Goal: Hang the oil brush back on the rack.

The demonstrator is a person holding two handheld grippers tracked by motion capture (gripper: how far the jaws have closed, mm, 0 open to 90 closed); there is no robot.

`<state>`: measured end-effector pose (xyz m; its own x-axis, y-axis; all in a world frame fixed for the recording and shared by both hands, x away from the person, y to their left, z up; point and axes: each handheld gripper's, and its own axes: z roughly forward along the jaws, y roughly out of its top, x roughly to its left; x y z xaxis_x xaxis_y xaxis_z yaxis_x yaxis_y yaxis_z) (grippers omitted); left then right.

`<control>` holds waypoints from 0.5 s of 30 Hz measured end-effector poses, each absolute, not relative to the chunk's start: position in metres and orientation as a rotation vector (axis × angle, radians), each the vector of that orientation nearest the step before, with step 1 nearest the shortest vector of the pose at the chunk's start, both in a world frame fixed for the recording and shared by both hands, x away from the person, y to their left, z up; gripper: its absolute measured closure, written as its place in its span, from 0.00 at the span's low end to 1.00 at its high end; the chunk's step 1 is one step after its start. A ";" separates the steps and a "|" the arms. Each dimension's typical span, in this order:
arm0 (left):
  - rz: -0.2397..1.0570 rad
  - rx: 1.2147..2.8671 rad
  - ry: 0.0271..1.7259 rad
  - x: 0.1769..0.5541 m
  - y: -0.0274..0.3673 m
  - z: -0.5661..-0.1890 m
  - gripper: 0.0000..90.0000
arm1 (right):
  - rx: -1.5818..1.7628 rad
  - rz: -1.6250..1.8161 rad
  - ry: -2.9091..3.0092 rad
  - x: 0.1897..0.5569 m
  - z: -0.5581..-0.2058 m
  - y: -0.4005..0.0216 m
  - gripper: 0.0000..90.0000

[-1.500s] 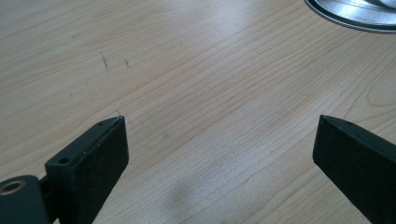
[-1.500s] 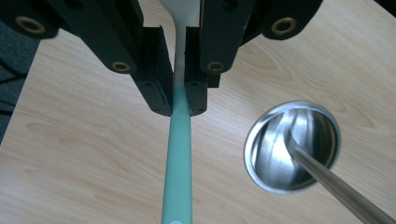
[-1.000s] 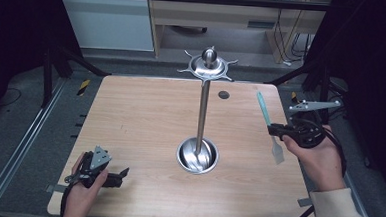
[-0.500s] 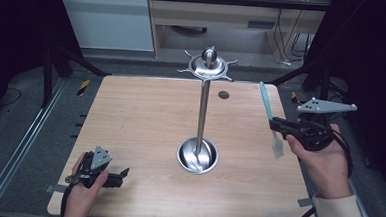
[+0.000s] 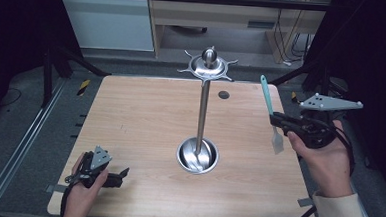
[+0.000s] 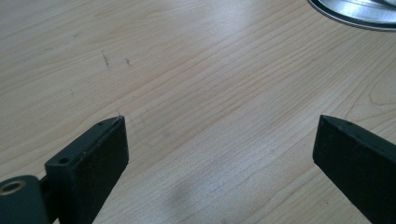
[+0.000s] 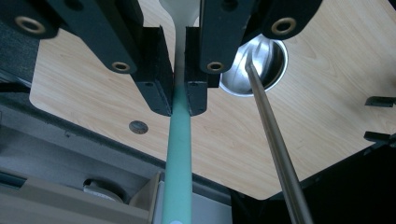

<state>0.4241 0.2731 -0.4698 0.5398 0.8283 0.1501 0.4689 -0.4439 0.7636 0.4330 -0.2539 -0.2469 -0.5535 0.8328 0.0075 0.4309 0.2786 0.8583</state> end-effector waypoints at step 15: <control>0.685 2.104 1.042 0.424 0.272 -0.470 0.03 | 1.040 1.247 2.082 0.428 -0.238 -0.249 0.91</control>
